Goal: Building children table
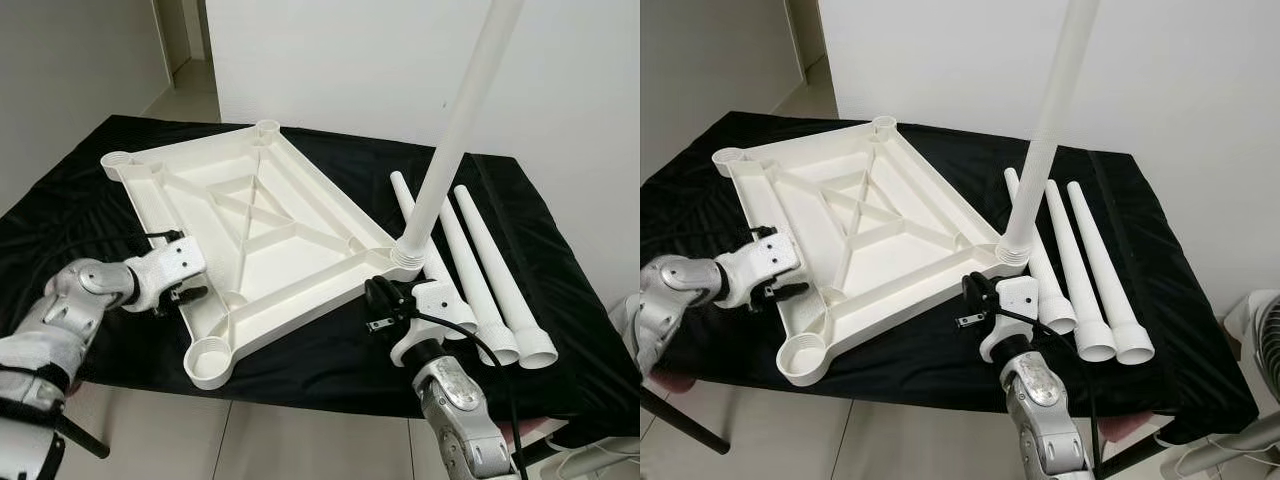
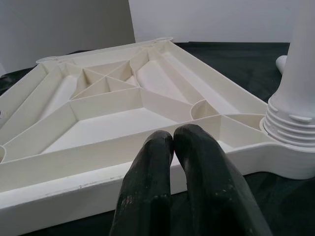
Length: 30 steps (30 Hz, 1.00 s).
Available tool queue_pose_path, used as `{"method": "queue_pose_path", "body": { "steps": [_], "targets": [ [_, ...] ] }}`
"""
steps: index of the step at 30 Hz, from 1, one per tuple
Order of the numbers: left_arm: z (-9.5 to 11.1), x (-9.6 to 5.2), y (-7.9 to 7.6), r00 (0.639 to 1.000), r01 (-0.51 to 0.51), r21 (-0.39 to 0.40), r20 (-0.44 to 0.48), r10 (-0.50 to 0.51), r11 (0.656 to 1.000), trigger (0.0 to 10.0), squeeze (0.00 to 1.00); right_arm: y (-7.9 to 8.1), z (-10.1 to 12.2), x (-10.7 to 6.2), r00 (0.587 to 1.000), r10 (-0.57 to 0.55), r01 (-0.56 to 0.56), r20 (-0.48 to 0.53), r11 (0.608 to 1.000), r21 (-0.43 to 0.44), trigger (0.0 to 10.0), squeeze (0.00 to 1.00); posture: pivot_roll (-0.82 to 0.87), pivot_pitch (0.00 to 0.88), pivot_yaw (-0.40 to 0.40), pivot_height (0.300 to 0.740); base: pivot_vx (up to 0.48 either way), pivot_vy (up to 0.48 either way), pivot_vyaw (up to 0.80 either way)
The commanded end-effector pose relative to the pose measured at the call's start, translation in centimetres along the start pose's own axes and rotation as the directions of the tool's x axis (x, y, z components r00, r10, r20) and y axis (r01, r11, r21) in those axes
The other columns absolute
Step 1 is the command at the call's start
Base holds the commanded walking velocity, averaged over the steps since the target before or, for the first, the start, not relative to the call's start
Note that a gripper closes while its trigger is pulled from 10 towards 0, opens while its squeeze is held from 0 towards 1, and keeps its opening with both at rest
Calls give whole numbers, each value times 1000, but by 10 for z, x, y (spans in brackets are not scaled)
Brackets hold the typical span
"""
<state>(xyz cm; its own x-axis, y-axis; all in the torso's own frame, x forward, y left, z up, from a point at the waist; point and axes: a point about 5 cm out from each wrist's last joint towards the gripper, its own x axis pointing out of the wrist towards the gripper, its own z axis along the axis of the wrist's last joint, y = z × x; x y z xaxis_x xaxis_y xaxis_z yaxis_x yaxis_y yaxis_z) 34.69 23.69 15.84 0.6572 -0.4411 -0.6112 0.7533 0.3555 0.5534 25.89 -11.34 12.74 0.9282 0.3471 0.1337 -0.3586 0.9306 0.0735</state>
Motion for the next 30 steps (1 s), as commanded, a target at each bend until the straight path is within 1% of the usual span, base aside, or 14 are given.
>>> {"method": "queue_pose_path", "body": {
  "steps": [1, 2, 4, 5, 6, 10, 11, 12, 13, 14, 18, 20, 26, 30],
  "targets": [
    [-7, -1, 4, 994, -100, 24, -33, 100, 995, 10000, 0, -1, -1, -1, 1000, 0, 0, -7, 1000, -10, 10000, 0, -86, 0, -7, 740, 0, 0, 0],
    [-6, 0, 4, 995, -88, 46, -34, 89, 995, 10000, 0, -1, -2, -1, 1000, 2, -3, -8, 1000, -9, 10000, 0, -86, 0, -7, 740, 0, 0, 0],
    [-6, 1, 4, 996, -76, 43, -36, 78, 996, 10000, 0, -1, -2, -2, 1000, 5, -6, -10, 1000, -10, 10000, 0, -84, 0, -8, 740, 0, 0, 0],
    [-5, 3, 4, 998, -60, 47, -33, 61, 997, 10000, 290, -1, -2, -2, 1000, 7, -8, -12, 1000, -11, 10000, 0, -83, 0, -9, 740, 0, 0, 0],
    [-5, 4, 5, 998, -52, 22, -27, 53, 998, 10000, 1000, -1, -3, -2, 1000, 8, -9, -14, 1000, -12, 10000, 0, -84, 0, -10, 740, 0, 0, 0],
    [-3, 6, 4, 999, -27, 58, -27, 28, 998, 10000, 1000, -1, -3, -2, 1000, 9, -9, -14, 1000, -13, 10000, 0, -84, 0, -11, 740, 0, 0, 0],
    [-3, 6, 4, 999, -20, 77, -29, 22, 997, 10000, 1000, -1, -3, -2, 1000, 9, -9, -14, 1000, -13, 10000, 0, -84, 0, -11, 740, 0, 0, 0],
    [-2, 9, 2, 999, 2, 127, -37, 3, 992, 10000, 1000, -1, -3, -3, 1000, 11, -11, -16, 1000, -13, 10000, 0, -81, 0, -10, 740, 0, 0, 0],
    [-2, 9, 2, 999, 2, 127, -37, 3, 992, 10000, 1000, -1, -3, -3, 1000, 11, -11, -16, 1000, -13, 10000, 0, -81, 0, -10, 740, 0, 0, 0],
    [-1, 11, 1, 999, 26, 153, -38, -20, 988, 10000, 0, -1, -3, -3, 1000, 13, -14, -19, 1000, -15, 10000, 0, -80, 0, -8, 740, 0, 0, 0],
    [8, 16, -1, 997, 74, 200, 2, -76, 977, 10000, 0, -1, -4, -3, 1000, 12, -12, -21, 1000, -14, 10000, 0, -84, 0, 1, 740, 0, 0, 0],
    [8, 16, -1, 997, 74, 200, 2, -76, 977, 10000, 0, -1, -4, -3, 1000, 12, -12, -21, 1000, -14, 10000, 0, -84, 0, 1, 740, 0, 0, 0],
    [15, 20, -6, 986, 155, 201, 36, -165, 967, 10000, 0, 1, -6, -5, 1000, 8, -8, -23, 1000, -10, 10000, 0, -90, 0, 14, 740, 0, 0, 0],
    [14, 21, -5, 986, 153, 208, 31, -163, 966, 10000, 0, 1, -7, -6, 1000, 3, -4, -23, 1000, -9, 10000, 0, -94, 0, 19, 740, 0, 0, 0]
  ]
}}
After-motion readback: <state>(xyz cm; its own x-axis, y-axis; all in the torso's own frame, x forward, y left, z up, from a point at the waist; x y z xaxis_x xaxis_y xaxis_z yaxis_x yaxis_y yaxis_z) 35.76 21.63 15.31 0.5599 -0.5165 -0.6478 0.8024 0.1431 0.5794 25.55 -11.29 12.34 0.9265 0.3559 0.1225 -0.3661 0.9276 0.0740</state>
